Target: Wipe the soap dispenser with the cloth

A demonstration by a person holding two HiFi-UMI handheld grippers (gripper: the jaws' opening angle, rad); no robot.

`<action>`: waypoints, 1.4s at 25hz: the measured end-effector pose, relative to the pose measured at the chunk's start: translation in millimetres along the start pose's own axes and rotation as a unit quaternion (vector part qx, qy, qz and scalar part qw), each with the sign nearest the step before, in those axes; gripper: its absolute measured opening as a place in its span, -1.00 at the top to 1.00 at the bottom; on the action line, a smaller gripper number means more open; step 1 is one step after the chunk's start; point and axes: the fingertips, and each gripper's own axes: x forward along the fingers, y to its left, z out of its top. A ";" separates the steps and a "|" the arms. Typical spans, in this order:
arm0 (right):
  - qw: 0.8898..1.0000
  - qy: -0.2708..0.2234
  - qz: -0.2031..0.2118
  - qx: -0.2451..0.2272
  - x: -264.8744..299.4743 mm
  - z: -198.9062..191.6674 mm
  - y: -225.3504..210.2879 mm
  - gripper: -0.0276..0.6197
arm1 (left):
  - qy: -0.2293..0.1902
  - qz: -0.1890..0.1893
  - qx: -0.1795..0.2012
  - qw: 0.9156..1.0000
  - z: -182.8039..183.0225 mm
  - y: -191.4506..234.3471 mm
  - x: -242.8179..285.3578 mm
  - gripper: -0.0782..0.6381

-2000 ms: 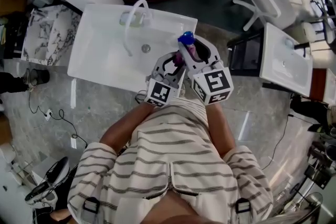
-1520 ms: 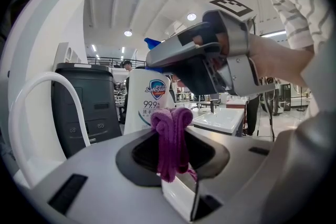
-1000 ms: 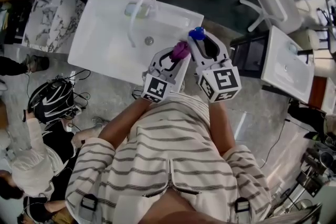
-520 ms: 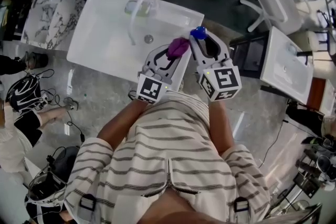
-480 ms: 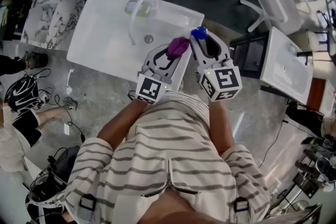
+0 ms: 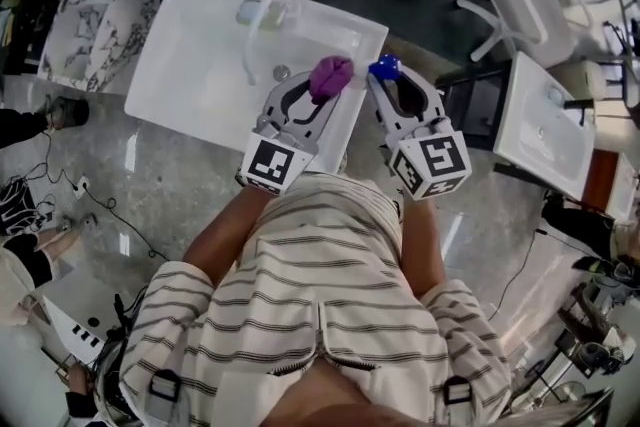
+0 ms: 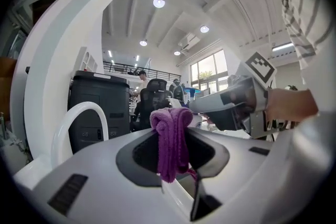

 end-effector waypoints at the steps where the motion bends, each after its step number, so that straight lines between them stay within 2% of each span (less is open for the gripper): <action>1: 1.000 0.000 0.007 -0.001 -1.7 0.2 1.2 0.50 | 0.001 -0.010 -0.002 1.000 0.8 0.3 0.9 0.46; 7: 0.998 -0.013 0.062 -0.026 -14.5 10.5 12.0 0.50 | -0.008 -0.079 0.001 0.997 12.1 -3.9 2.3 0.46; 11: 0.994 -0.021 0.100 -0.048 -21.3 18.9 21.8 0.50 | -0.015 -0.128 0.023 0.991 20.4 -9.7 1.3 0.46; 17: 0.989 -0.034 0.134 -0.048 -28.7 26.3 27.6 0.50 | -0.018 -0.177 0.044 0.983 26.6 -18.9 0.3 0.46; 21: 0.984 -0.037 0.169 -0.047 -33.7 26.6 33.4 0.50 | -0.018 -0.210 0.039 0.977 25.8 -23.1 -0.8 0.46; 27: 0.971 -0.037 0.229 -0.063 -45.6 24.8 45.9 0.50 | -0.006 -0.257 0.056 0.965 20.3 -34.6 0.7 0.46; 30: 0.965 -0.040 0.251 -0.061 -50.5 24.9 51.2 0.50 | -0.011 -0.271 0.052 0.961 20.4 -39.7 0.0 0.46; 35: 0.957 -0.051 0.284 -0.037 -61.2 23.6 54.2 0.50 | 0.002 -0.303 0.015 0.953 10.7 -49.5 1.2 0.46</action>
